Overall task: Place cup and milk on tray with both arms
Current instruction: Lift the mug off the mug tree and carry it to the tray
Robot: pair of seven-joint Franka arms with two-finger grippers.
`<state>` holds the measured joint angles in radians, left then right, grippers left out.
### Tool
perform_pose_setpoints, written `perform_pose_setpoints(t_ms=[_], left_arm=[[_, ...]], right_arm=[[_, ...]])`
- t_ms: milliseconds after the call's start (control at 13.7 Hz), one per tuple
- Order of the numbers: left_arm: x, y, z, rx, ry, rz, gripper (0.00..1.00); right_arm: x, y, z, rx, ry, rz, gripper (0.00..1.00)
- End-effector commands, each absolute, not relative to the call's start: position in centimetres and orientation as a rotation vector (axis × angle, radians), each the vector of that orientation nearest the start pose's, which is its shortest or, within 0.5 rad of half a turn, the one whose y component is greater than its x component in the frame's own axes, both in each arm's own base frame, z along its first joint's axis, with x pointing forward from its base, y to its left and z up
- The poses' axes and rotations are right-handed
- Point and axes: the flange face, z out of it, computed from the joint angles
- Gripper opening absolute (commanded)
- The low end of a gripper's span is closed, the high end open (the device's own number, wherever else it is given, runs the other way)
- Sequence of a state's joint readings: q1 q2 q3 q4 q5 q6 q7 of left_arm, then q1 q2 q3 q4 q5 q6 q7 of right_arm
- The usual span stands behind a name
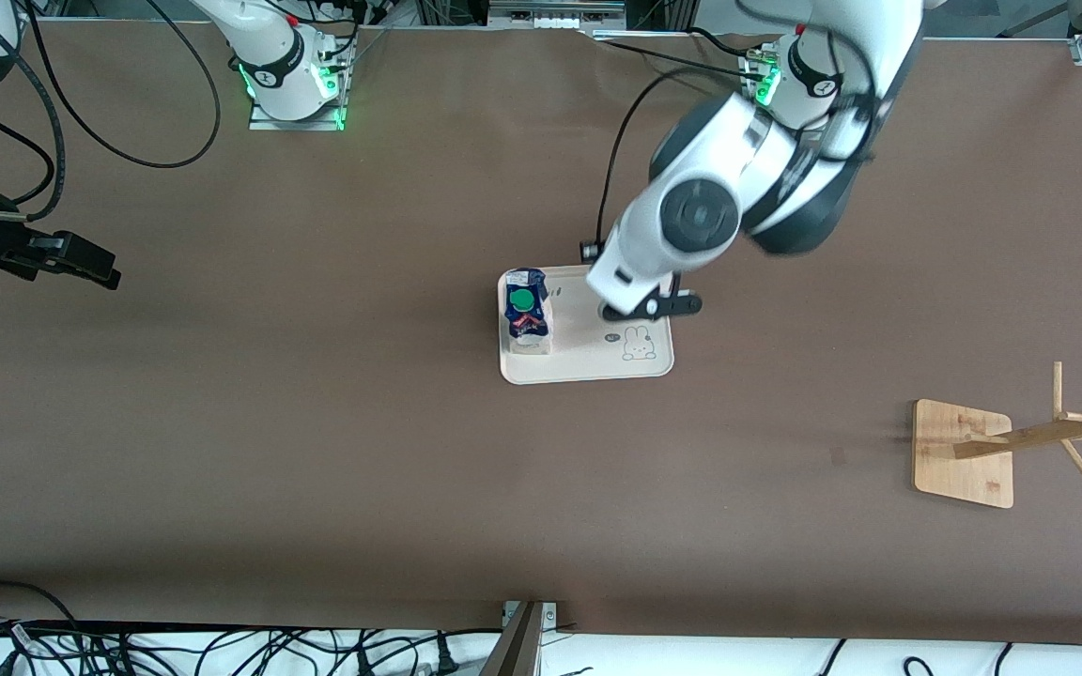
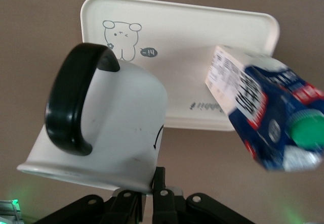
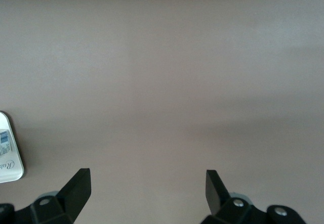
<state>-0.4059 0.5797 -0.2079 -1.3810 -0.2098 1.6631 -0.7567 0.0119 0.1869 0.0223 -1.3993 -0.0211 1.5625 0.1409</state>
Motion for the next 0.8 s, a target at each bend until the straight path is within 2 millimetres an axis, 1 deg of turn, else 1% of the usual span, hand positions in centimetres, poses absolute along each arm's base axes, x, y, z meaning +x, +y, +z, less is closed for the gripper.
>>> perform_pose_setpoints(t_ms=[0,146,219,365,584,657,730], left_arm=[[58.9,-37.4,32.1,-3.063,-0.424,0.775,0.00],[59.3,-37.8,29.4,-3.063,-0.453,0.781,0.00],[59.3,-38.1,28.3,-3.070,-0.462,0.774,0.00],[59.2,-38.3,25.7,-3.047,-0.468,0.805,0.00],[59.0,-38.6,23.9,-3.044,-0.481,0.825,0.00],[58.8,-38.7,23.2,-3.044,-0.496,0.864,0.07],[58.7,-38.6,22.7,-3.043,-0.495,0.885,0.51]], right_arm=[[60.5,1.7,60.3,-3.173,0.161,0.015,1.00],[60.6,1.8,60.6,-3.171,0.161,0.003,1.00],[60.6,1.4,60.6,-3.169,0.170,0.001,1.00],[60.6,1.2,60.5,-3.168,0.175,-0.002,1.00],[60.6,1.2,60.6,-3.164,0.170,-0.003,1.00],[60.7,1.1,60.4,-3.161,0.172,0.012,1.00],[60.8,0.9,60.2,-3.160,0.177,0.022,1.00]])
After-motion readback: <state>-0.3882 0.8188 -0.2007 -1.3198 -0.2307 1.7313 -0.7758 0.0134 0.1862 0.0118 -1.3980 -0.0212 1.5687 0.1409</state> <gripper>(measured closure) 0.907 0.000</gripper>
